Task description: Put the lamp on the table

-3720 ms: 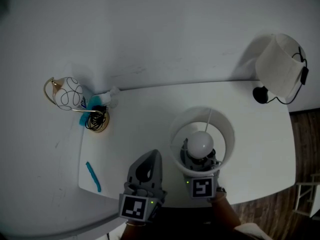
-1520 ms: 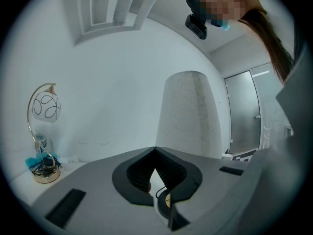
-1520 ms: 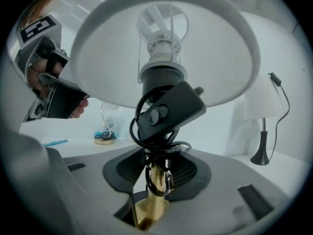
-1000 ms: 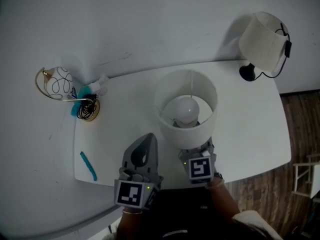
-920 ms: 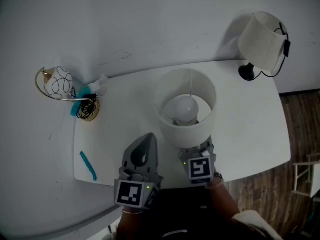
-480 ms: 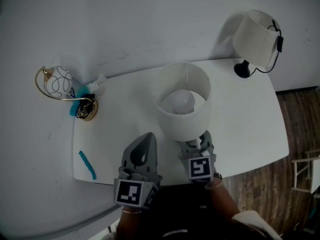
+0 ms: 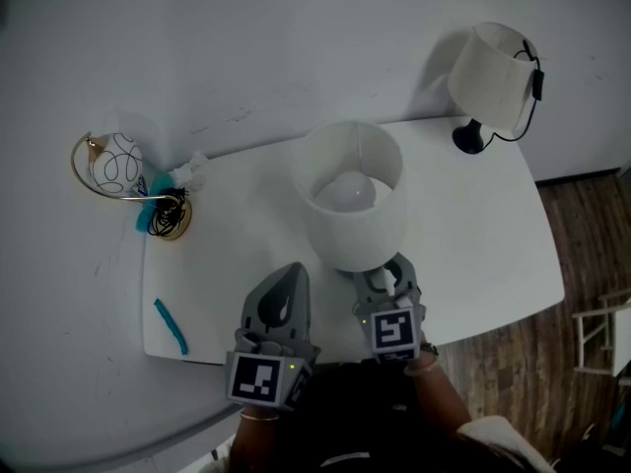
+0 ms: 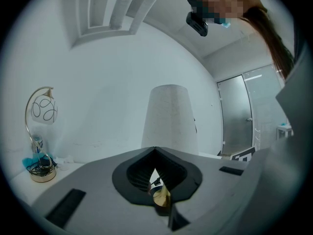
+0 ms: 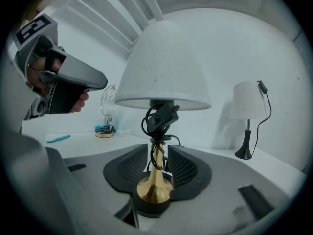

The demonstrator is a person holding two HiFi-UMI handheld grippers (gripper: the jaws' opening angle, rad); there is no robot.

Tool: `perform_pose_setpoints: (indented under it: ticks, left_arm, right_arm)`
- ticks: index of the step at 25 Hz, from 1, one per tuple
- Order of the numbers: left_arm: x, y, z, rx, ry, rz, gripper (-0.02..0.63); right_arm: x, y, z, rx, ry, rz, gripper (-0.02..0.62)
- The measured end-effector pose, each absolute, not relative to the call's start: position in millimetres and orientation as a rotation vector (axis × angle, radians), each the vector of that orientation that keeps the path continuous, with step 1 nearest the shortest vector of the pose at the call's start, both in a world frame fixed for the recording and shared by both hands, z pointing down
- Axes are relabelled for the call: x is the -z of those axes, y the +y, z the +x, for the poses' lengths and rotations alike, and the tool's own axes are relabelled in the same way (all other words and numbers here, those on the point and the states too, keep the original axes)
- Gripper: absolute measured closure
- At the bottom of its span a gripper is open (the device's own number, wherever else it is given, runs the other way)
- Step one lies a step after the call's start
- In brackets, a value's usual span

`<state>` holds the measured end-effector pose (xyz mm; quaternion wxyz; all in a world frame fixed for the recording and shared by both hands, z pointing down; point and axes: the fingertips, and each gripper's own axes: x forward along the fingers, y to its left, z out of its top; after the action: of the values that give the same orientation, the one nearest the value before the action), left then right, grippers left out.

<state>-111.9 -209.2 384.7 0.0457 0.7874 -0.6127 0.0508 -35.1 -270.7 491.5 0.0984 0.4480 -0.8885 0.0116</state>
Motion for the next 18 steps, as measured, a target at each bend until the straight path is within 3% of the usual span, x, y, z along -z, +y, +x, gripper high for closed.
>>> perform_pose_setpoints:
  ticks: [18]
  left_arm:
    - [-378.3,-187.2,-93.2,-0.109,-1.783,2.484,0.606]
  right_arm:
    - [-474.2,-236.2,-14.6,0.017,-2.583,1.420,0.520]
